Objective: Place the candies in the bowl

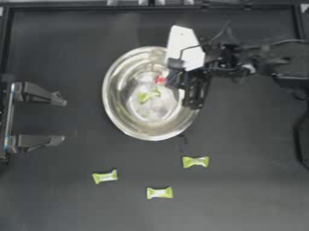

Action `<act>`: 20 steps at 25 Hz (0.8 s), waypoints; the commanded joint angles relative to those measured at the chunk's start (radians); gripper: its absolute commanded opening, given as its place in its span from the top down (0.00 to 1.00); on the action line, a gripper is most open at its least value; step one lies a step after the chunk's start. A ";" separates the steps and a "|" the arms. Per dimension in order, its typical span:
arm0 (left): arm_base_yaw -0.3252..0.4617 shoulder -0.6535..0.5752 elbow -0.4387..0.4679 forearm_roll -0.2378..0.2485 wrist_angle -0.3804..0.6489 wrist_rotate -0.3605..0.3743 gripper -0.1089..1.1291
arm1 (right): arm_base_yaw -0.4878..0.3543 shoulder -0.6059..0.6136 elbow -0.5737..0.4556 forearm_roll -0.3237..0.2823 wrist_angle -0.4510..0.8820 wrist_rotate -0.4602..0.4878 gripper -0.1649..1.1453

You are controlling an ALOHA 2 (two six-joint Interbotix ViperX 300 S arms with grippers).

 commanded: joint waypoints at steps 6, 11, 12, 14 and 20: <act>0.003 0.002 -0.009 -0.002 -0.003 0.000 0.09 | 0.006 0.095 -0.066 -0.009 -0.029 -0.005 0.53; 0.003 0.003 -0.008 -0.003 -0.002 0.000 0.09 | 0.005 0.095 -0.066 -0.012 -0.046 -0.006 0.02; 0.003 0.003 -0.006 -0.002 -0.002 0.002 0.09 | 0.006 0.095 -0.066 -0.012 -0.049 -0.006 0.07; 0.003 0.003 -0.006 -0.002 -0.002 0.000 0.09 | 0.008 0.092 -0.064 -0.012 -0.058 -0.006 0.15; 0.003 0.002 -0.006 -0.003 0.005 0.000 0.09 | 0.025 0.034 -0.054 -0.008 -0.069 -0.008 0.12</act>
